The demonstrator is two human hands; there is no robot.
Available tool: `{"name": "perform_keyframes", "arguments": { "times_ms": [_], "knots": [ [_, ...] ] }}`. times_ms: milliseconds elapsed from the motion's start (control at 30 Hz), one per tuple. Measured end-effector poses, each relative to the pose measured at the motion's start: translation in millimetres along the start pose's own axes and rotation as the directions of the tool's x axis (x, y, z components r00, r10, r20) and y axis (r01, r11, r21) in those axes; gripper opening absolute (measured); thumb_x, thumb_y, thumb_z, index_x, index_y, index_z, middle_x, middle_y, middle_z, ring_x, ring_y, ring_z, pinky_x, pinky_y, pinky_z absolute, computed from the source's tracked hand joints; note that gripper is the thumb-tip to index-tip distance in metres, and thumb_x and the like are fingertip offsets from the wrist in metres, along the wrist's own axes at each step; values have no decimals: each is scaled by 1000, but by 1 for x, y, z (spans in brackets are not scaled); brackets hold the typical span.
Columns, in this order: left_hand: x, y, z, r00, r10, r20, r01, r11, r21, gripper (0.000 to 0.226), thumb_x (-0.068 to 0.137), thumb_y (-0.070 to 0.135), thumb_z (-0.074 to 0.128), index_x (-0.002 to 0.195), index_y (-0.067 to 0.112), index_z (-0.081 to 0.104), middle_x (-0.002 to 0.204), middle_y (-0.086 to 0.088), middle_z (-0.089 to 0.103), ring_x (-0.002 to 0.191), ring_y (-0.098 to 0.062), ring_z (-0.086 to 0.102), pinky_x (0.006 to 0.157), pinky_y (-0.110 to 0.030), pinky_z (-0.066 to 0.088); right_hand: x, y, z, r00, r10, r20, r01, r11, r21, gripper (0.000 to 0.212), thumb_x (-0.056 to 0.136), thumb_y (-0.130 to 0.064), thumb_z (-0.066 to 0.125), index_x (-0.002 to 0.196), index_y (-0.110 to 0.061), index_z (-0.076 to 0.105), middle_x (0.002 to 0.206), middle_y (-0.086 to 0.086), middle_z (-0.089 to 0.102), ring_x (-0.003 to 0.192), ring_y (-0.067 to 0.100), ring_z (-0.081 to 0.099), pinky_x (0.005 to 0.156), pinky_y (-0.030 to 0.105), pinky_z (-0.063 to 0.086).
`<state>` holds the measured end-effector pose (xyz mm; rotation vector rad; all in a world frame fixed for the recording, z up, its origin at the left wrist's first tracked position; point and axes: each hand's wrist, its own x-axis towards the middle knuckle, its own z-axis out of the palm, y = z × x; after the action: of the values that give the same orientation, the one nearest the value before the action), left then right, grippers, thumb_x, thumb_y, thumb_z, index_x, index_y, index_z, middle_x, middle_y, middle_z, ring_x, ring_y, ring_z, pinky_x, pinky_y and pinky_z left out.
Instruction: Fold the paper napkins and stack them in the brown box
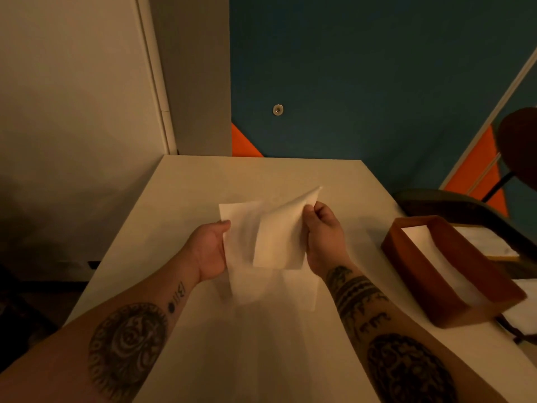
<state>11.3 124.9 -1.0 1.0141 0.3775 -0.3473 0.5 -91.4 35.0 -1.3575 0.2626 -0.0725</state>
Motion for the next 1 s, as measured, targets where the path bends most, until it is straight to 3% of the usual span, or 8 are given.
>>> {"name": "perform_keyframes", "arguments": {
  "times_ms": [100, 267, 400, 500, 600, 700, 833, 1000],
  "knots": [
    [1, -3, 5, 998, -55, 33, 54, 998, 20, 43, 105, 38, 40, 112, 10, 72, 91, -12, 78, 79, -28, 74, 82, -41, 51, -2, 16, 8, 999, 30, 31, -29, 999, -36, 14, 102, -25, 56, 97, -17, 66, 92, 6, 69, 81, 23, 61, 80, 43, 55],
    [6, -3, 5, 999, -48, 8, 48, 999, -4, 54, 105, 47, 36, 129, 9, 66, 115, -18, 75, 107, -35, 67, 88, -44, 50, -5, 40, 21, 995, -48, 86, 91, 790, -607, 27, 100, -24, 53, 123, -19, 66, 108, -2, 71, 94, 16, 64, 92, 39, 56],
    [1, -1, 5, 998, -38, 51, 37, 999, 27, 52, 101, 51, 46, 121, 11, 72, 118, -18, 74, 106, -35, 70, 91, -47, 51, -8, 37, 34, 985, -76, 156, 164, 694, -701, 34, 102, -23, 54, 135, -17, 57, 115, 1, 71, 85, 11, 61, 81, 25, 52],
    [-2, -1, 8, 1000, -20, 14, 18, 992, 121, 34, 100, 21, 57, 127, 3, 67, 101, -19, 76, 84, -32, 73, 78, -44, 55, -7, 39, 40, 970, -59, 236, 215, 655, -724, 35, 100, -33, 56, 132, -18, 58, 114, 0, 70, 89, 13, 62, 81, 25, 51],
    [1, 3, -3, 993, 64, -103, -48, 987, 156, 36, 100, 5, 54, 135, 0, 59, 100, -19, 70, 84, -33, 67, 75, -43, 54, 5, 38, 33, 975, -70, 209, 205, 636, -744, 31, 102, -34, 50, 121, -15, 65, 107, -3, 70, 90, 16, 65, 82, 29, 53],
    [0, 6, -21, 979, 73, -188, -46, 989, 140, 34, 100, 4, 55, 133, -1, 59, 100, -20, 69, 85, -33, 66, 75, -44, 53, 21, 40, 16, 974, -96, 207, 228, 396, -889, 34, 100, -32, 51, 129, -20, 64, 124, 1, 67, 108, 20, 63, 89, 28, 49],
    [-3, 7, -44, 961, 87, -261, -52, 989, 138, 30, 99, 5, 56, 128, -1, 62, 99, -19, 71, 86, -33, 68, 76, -42, 53, 25, 50, 7, 965, 60, 254, 251, 45, -967, 48, 95, -50, 53, 136, -25, 57, 140, 3, 51, 129, 27, 44, 104, 43, 43],
    [-12, 5, -53, 952, 104, -288, -68, 989, 132, 25, 100, 5, 55, 123, 0, 63, 97, -19, 70, 84, -33, 66, 76, -43, 53, 25, 55, 11, 970, 29, 240, 237, 73, -969, 33, 95, -44, 56, 122, -28, 66, 129, 3, 57, 121, 25, 50, 101, 43, 46]
  ]
}}
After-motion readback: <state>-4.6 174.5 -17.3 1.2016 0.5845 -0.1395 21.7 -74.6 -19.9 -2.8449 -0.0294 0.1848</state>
